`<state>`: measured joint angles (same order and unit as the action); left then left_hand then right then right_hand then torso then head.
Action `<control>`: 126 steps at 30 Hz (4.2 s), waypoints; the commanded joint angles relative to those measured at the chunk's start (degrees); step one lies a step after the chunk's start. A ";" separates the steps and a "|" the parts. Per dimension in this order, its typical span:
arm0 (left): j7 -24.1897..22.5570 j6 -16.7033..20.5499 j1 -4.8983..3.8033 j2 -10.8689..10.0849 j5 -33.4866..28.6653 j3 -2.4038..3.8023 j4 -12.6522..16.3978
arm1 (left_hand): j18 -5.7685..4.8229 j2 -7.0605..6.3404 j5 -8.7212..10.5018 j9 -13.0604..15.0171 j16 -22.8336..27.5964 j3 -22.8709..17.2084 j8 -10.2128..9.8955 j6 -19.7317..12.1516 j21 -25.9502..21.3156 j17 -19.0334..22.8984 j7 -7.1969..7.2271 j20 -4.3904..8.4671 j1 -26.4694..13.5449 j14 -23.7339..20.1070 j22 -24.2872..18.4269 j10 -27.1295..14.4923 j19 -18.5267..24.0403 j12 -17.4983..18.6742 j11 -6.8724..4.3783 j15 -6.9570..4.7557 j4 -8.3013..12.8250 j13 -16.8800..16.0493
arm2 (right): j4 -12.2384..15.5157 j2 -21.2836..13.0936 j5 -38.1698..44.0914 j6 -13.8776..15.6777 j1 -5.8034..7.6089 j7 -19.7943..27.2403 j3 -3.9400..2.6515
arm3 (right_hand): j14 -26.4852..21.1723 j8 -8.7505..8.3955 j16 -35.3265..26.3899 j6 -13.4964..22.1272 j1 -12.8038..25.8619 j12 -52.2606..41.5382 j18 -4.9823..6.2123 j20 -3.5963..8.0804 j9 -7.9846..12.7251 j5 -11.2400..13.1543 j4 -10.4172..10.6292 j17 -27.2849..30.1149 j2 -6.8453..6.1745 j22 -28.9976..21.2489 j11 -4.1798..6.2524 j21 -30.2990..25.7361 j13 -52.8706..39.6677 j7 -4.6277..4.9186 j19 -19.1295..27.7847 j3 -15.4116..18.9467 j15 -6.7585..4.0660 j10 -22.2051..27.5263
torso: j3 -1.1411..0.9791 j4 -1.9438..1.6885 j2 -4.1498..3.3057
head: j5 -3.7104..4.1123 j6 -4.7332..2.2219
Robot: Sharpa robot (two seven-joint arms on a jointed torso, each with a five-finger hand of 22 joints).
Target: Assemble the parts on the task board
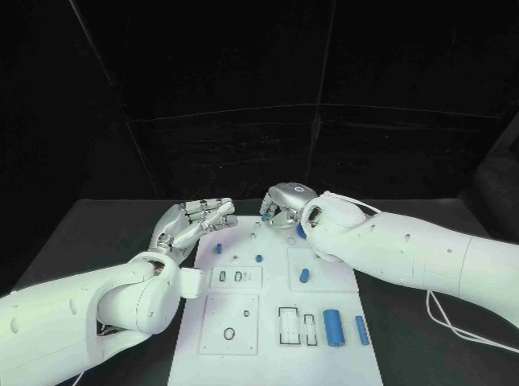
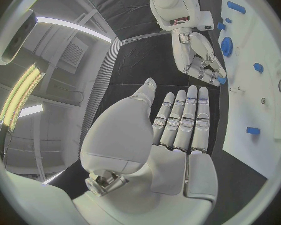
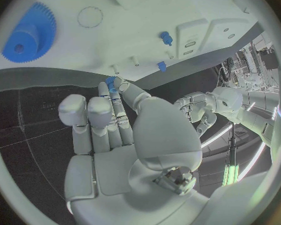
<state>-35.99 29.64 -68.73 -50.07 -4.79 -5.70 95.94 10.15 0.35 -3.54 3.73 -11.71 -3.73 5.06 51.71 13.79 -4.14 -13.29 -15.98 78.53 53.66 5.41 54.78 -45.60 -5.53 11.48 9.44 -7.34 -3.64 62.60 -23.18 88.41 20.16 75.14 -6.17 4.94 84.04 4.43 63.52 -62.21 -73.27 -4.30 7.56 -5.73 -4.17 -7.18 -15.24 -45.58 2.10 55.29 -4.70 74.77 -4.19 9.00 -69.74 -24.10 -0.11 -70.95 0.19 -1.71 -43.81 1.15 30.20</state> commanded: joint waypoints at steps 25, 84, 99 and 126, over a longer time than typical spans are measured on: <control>-0.13 -0.97 -0.26 0.84 0.27 0.07 -0.58 | 0.27 0.23 0.25 -0.09 0.28 0.03 -0.35 -0.24 -0.28 0.07 -1.44 -0.03 -0.53 0.03 -0.08 -0.13 -0.48 0.38 0.41 0.33 0.48 0.07 | -5.20 4.87 1.02 -5.84 0.11 -1.27 -0.01 | -0.21 -0.77 0.72 0.84 0.76 0.64 -0.78 -0.37 0.24 0.93 0.74 0.14 -1.35 0.29 -0.31 0.67 0.15 0.44 -0.09 -1.24 0.12 0.79 | 0.08 -0.11 -0.37 | -0.57 0.00; 0.24 -2.24 -0.44 0.23 -0.16 0.05 -2.06 | 0.33 0.40 0.26 -0.05 0.34 0.14 -0.56 -0.21 -0.32 -0.04 -1.40 0.04 -0.78 0.75 -0.21 -0.06 -1.19 0.55 0.37 0.19 0.79 0.04 | 10.68 -16.21 -8.59 -13.48 1.62 -8.51 -1.99 | 2.82 5.37 19.48 16.01 -6.71 -60.61 -3.05 -0.57 -0.20 -9.64 28.15 -27.24 -9.64 12.61 0.15 6.94 -56.68 0.71 -6.81 28.58 0.12 -3.96 | -0.29 0.69 -0.19 | -0.15 0.15; 0.41 -2.21 -0.43 0.58 -0.49 0.04 -2.57 | 0.34 0.42 0.25 -0.04 0.34 0.14 -0.56 -0.20 -0.32 -0.04 -1.40 0.05 -0.79 0.79 -0.22 -0.04 -1.24 0.56 0.36 0.19 0.80 0.03 | 8.09 -14.04 -5.13 -14.95 1.59 -7.93 -1.96 | 3.11 7.07 20.67 15.81 -9.03 -67.26 -3.27 -0.75 -0.30 -9.77 28.30 -29.82 -8.53 13.96 0.14 7.59 -64.05 0.68 -7.42 28.44 0.31 -6.26 | -0.23 0.64 -0.15 | -0.06 0.38; 0.80 -2.16 -0.43 0.89 -0.49 0.04 -2.96 | 0.34 0.51 0.25 -0.04 0.40 0.14 -0.59 -0.18 -0.32 -0.04 -1.40 0.07 -0.84 0.85 -0.24 -0.03 -1.41 0.59 0.35 0.17 0.84 0.04 | 5.45 -11.55 -2.39 -19.12 1.52 -8.18 -1.92 | 3.43 8.37 21.55 14.03 -10.72 -70.05 -3.58 -0.58 -0.33 -6.66 26.44 -31.84 -6.09 15.62 0.49 8.36 -67.36 0.28 -8.29 26.76 0.07 -7.70 | -0.22 0.62 -0.16 | -0.04 0.80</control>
<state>-35.15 28.06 -69.06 -49.22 -5.36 -5.71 92.95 10.15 0.77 -3.54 3.74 -11.49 -3.56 4.72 51.70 13.79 -4.14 -13.29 -15.76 78.10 54.29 5.23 54.57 -46.62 -5.33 11.68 9.64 -6.87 -3.65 68.08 -34.82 84.79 3.05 76.56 -14.17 3.00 84.04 12.60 84.82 -47.82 -83.94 -74.15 4.87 -6.34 -4.49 -14.02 11.35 -74.94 -4.58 70.83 -4.19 82.93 -71.51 9.34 -77.53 2.83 -0.30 -78.42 -0.02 -1.09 -43.98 1.10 30.99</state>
